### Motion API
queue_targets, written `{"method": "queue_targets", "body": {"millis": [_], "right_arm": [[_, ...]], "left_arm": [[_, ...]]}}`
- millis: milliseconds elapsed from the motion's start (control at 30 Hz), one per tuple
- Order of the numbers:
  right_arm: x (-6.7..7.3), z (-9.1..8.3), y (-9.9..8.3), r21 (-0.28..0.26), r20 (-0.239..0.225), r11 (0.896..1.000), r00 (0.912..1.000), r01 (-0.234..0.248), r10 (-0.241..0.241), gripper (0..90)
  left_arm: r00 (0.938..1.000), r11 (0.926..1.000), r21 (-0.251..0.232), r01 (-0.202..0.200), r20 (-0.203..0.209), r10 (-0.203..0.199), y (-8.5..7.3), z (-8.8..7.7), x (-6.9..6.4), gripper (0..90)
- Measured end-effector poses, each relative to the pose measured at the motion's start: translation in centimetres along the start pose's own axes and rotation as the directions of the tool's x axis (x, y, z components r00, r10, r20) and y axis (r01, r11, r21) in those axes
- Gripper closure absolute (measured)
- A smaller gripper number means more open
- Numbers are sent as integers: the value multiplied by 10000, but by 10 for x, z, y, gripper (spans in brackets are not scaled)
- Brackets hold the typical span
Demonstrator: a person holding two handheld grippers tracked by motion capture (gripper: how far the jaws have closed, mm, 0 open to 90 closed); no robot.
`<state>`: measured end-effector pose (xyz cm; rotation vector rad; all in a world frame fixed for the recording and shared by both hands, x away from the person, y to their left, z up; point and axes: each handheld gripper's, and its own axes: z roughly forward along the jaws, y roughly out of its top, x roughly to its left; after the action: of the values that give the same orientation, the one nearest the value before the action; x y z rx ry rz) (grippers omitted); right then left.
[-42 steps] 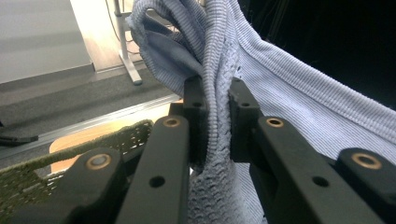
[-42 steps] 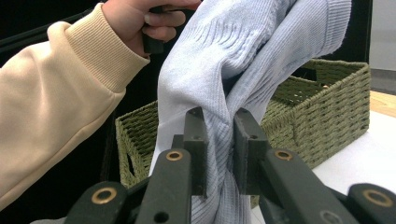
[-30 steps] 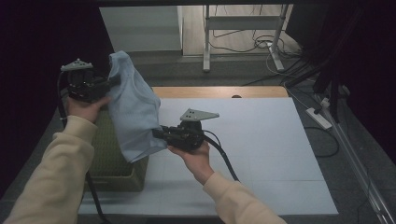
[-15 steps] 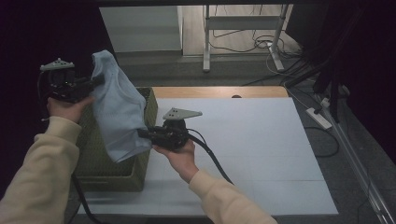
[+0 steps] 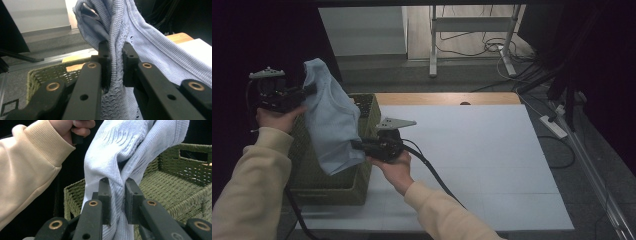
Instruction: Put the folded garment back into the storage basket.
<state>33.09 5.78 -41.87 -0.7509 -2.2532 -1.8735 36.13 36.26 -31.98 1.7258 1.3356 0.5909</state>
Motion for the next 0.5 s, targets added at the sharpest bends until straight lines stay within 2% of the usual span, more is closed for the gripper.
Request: {"method": "queue_targets", "body": {"millis": [500], "right_arm": [[4,36,-5,433,66,9991,10000,10,-13,767]], "left_arm": [[9982,9989,332,334,-510,-317,-14,-1,25,798]]}}
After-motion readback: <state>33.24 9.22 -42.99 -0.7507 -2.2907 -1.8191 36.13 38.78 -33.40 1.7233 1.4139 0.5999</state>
